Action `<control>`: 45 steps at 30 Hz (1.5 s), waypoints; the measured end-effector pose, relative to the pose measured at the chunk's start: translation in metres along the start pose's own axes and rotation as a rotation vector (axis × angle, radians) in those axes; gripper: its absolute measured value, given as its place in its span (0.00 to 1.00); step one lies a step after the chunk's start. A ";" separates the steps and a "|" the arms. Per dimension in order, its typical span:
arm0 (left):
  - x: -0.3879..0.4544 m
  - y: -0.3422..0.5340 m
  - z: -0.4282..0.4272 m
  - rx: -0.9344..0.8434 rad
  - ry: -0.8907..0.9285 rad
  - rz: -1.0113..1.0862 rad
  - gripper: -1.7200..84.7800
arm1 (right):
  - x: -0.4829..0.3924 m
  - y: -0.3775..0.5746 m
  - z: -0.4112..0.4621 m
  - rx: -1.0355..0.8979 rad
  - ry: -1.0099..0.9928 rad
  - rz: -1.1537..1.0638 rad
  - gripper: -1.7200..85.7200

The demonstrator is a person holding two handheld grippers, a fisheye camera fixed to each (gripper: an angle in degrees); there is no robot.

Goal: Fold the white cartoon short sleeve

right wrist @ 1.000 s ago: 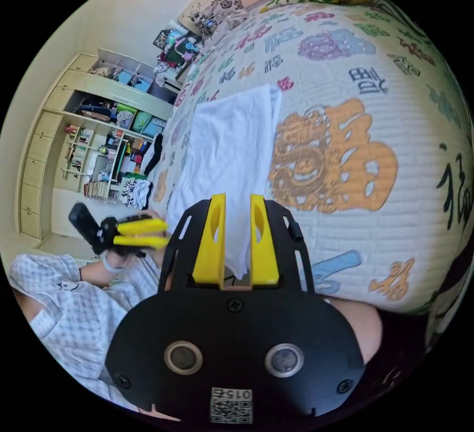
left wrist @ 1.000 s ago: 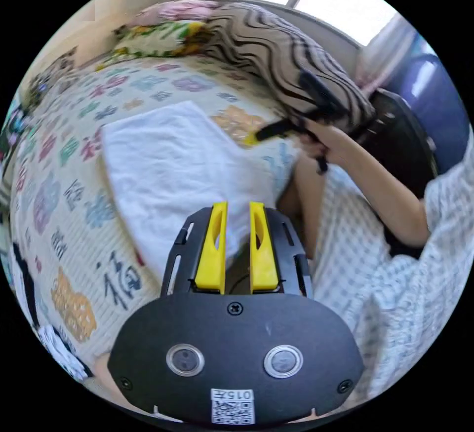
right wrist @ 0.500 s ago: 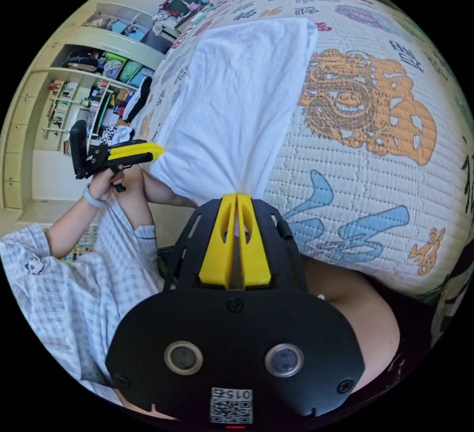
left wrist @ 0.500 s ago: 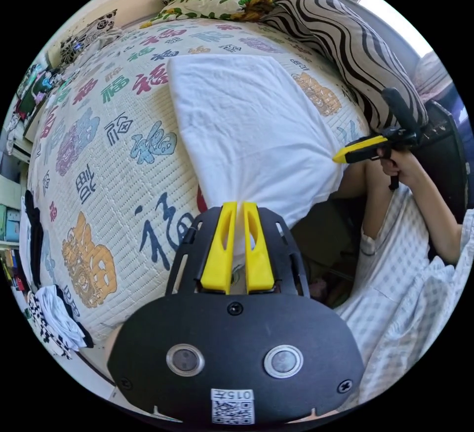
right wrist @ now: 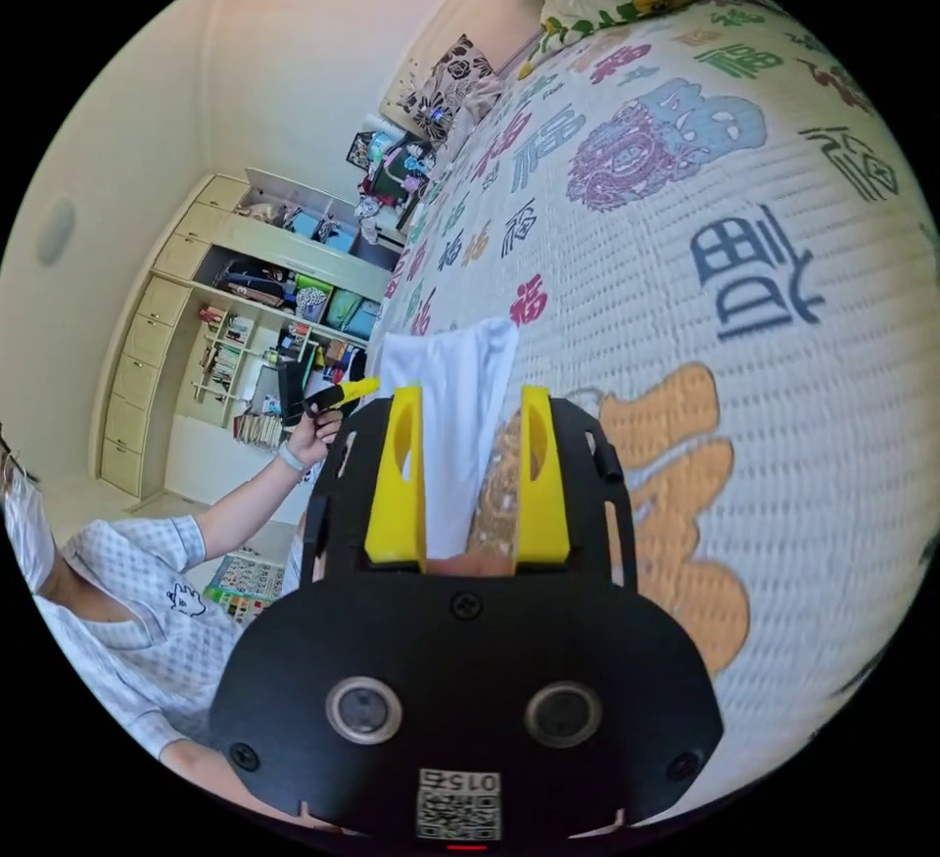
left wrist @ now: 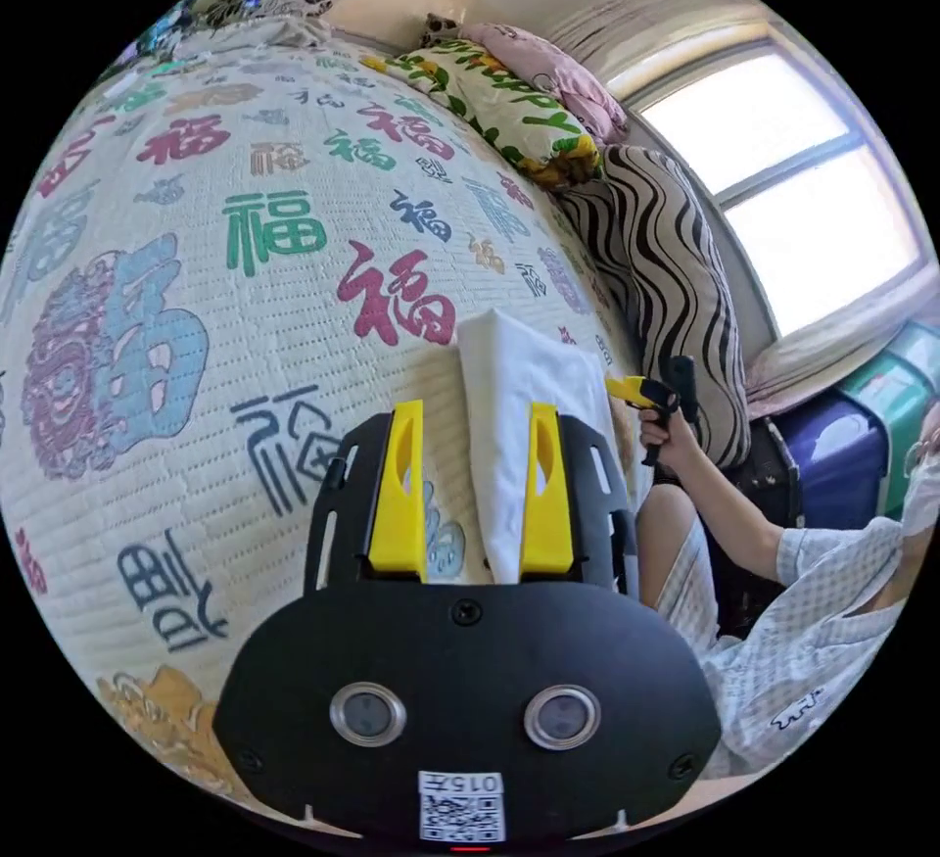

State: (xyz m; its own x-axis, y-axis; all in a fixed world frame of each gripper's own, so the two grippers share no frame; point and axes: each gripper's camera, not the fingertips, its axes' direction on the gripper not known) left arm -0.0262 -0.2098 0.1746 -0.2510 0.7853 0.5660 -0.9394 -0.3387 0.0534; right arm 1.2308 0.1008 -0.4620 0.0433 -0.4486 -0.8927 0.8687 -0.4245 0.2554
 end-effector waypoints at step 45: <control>0.033 -0.036 -0.105 0.016 0.159 0.235 0.24 | -0.403 0.000 -0.034 -0.206 0.216 -0.556 0.04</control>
State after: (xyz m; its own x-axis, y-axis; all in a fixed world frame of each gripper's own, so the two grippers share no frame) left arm -0.0255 -0.1176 0.1046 -0.4961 0.7554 0.4282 -0.8476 -0.5283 -0.0499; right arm 1.2301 0.3084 -0.1151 -0.3620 -0.0266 -0.9318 0.8662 -0.3789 -0.3257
